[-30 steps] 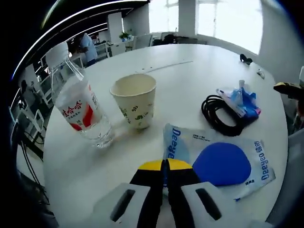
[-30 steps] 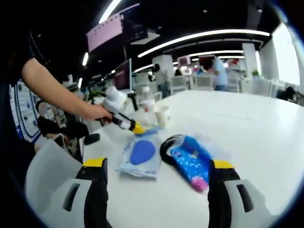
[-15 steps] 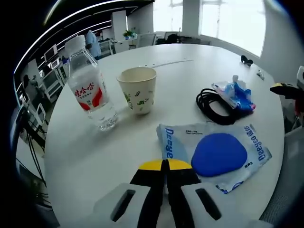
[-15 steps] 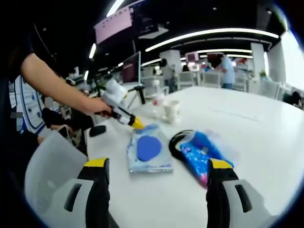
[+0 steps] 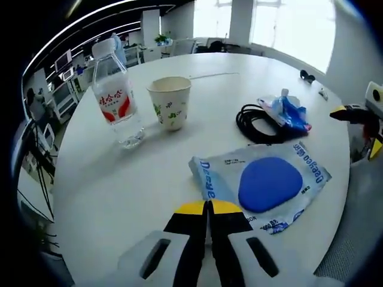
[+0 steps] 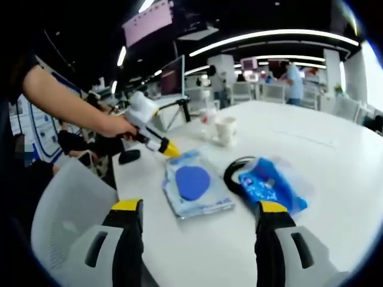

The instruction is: Arrange the tabletop items into an orderly group along one side of the table until the central work area is clear of visible clutter.

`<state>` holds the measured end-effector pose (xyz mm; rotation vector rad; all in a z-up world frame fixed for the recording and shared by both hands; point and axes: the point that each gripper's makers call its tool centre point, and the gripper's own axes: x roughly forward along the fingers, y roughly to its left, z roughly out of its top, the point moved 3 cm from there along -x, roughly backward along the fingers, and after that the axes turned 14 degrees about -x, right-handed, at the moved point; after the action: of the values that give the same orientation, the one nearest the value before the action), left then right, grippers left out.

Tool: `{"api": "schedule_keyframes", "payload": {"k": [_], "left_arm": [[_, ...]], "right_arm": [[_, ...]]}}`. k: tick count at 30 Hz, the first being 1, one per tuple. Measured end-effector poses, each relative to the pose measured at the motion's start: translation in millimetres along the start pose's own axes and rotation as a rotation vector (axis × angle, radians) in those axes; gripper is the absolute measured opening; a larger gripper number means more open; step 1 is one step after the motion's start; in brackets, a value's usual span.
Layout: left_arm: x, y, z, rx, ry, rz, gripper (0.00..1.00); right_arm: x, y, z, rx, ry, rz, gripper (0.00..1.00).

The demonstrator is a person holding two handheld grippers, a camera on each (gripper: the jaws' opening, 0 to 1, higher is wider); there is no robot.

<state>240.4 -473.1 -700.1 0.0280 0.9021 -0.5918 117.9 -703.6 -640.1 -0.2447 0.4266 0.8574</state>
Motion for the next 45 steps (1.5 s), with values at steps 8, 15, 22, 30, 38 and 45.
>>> {"api": "schedule_keyframes", "payload": {"k": [8, 15, 22, 30, 38, 45], "left_arm": [[-7, -10.8, -13.0, 0.024, 0.017, -0.020, 0.00], [-10, -14.7, -18.4, 0.023, 0.019, -0.025, 0.00], [-10, -23.2, -24.5, 0.074, 0.016, -0.025, 0.00], [-11, -34.8, -30.5, 0.059, 0.009, -0.035, 0.00], [-12, -39.6, -38.7, 0.023, 0.013, -0.031, 0.01], [-8, -45.3, -45.2, 0.094, 0.058, -0.006, 0.08]], "right_arm": [[5, 5, -3.6, -0.004, 0.025, 0.034, 0.65], [7, 2, -9.1, -0.022, 0.058, 0.029, 0.59], [9, -2, -22.0, -0.042, 0.119, 0.031, 0.48], [14, -5, -38.6, 0.050, 0.200, 0.040, 0.29], [18, 0, -54.9, 0.091, 0.265, 0.063, 0.23], [25, 6, -65.0, 0.100, 0.309, 0.095, 0.22]]}}
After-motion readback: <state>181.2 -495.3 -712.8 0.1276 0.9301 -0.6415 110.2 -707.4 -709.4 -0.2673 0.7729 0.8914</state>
